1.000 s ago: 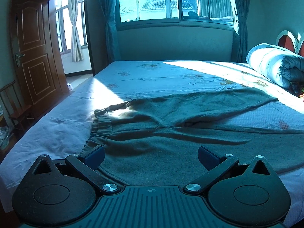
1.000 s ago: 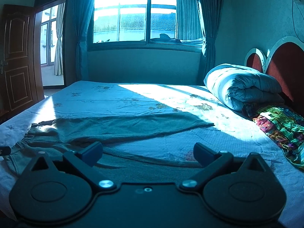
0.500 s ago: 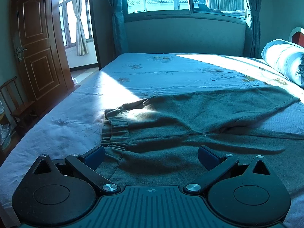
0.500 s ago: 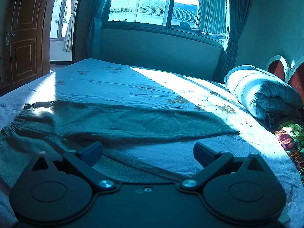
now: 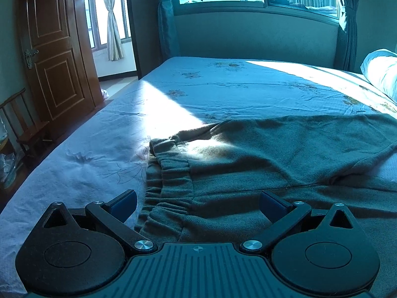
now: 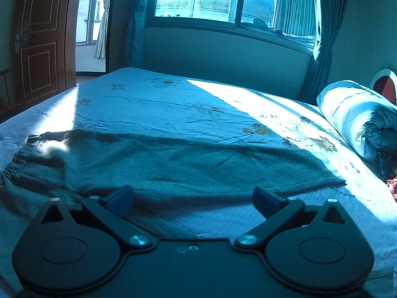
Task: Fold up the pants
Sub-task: 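Move both tools toward the waistband of the green pants, then grasp the waistband with the left gripper while the right gripper grasps the leg hem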
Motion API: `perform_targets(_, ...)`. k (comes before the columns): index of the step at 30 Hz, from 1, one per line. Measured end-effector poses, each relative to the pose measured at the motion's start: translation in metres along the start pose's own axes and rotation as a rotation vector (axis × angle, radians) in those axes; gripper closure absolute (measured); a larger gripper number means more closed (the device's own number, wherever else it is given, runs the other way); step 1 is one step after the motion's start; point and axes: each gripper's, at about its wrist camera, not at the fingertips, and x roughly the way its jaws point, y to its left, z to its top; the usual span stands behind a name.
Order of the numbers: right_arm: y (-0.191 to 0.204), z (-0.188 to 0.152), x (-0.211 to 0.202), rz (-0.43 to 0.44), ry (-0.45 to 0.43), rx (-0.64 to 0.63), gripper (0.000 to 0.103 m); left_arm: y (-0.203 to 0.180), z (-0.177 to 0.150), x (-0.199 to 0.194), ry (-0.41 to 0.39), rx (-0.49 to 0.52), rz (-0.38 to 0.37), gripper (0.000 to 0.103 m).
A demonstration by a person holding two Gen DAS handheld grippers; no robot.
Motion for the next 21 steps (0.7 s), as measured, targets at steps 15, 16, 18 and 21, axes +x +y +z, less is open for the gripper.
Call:
perform_targets(15, -0.010, 0.039, 0.140, 0.098, 0.050, -0.030, 0.008, 0.058, 0.041, 0.169, 0.172, -0.067, -0.093, 0.018)
perform_targets(16, -0.008, 0.041, 0.146, 0.098, 0.048, -0.036, 0.008, 0.058, 0.045, 0.175, 0.161, -0.064, -0.099, 0.019)
perform_targets(18, -0.005, 0.044, 0.157, 0.111, 0.043, -0.041, 0.008, 0.055, 0.052, 0.193, 0.175, -0.045, -0.085, 0.020)
perform_targets(21, -0.001, 0.049, 0.172, 0.128, 0.037, -0.060, 0.008, 0.058, 0.055, 0.221, 0.221, -0.077, -0.101, 0.027)
